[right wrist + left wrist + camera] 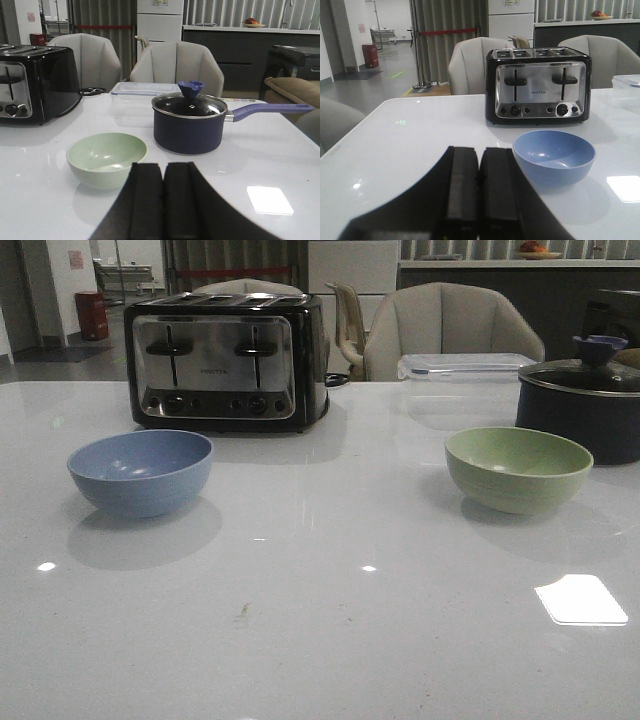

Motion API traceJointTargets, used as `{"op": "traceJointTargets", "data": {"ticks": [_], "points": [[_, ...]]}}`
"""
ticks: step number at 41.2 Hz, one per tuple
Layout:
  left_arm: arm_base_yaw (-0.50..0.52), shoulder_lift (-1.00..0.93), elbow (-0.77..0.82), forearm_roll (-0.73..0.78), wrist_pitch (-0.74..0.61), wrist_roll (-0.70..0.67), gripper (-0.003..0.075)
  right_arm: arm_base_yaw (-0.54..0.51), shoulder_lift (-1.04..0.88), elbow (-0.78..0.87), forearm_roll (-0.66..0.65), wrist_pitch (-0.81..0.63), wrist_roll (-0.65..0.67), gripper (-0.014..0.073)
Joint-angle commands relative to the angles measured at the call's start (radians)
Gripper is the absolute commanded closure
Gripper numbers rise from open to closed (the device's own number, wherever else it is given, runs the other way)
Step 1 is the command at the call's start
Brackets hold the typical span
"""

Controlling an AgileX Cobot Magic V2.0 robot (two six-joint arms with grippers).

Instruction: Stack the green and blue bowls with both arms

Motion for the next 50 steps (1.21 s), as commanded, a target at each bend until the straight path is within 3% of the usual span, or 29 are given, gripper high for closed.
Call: {"op": "traceJointTargets", "data": {"ticks": [1,34,41,50], "points": [[0.000,-0.017,0.007,-0.008,-0.088,-0.010,0.0621,-0.004,-0.018,-0.005,-0.010,-0.092,-0.002,0.0554],[0.000,-0.017,-0.012,-0.008,-0.136,-0.010,0.0621,-0.004,-0.018,-0.024,-0.013,-0.115,-0.002,0.0554],[0.000,-0.013,-0.169,-0.010,-0.091,-0.012,0.0621,-0.003,-0.011,-0.181,-0.013,-0.051,-0.002,0.0554],[0.000,0.096,-0.471,-0.010,0.096,-0.012,0.0621,-0.003,0.114,-0.462,-0.013,0.132,-0.002,0.0554]]}}
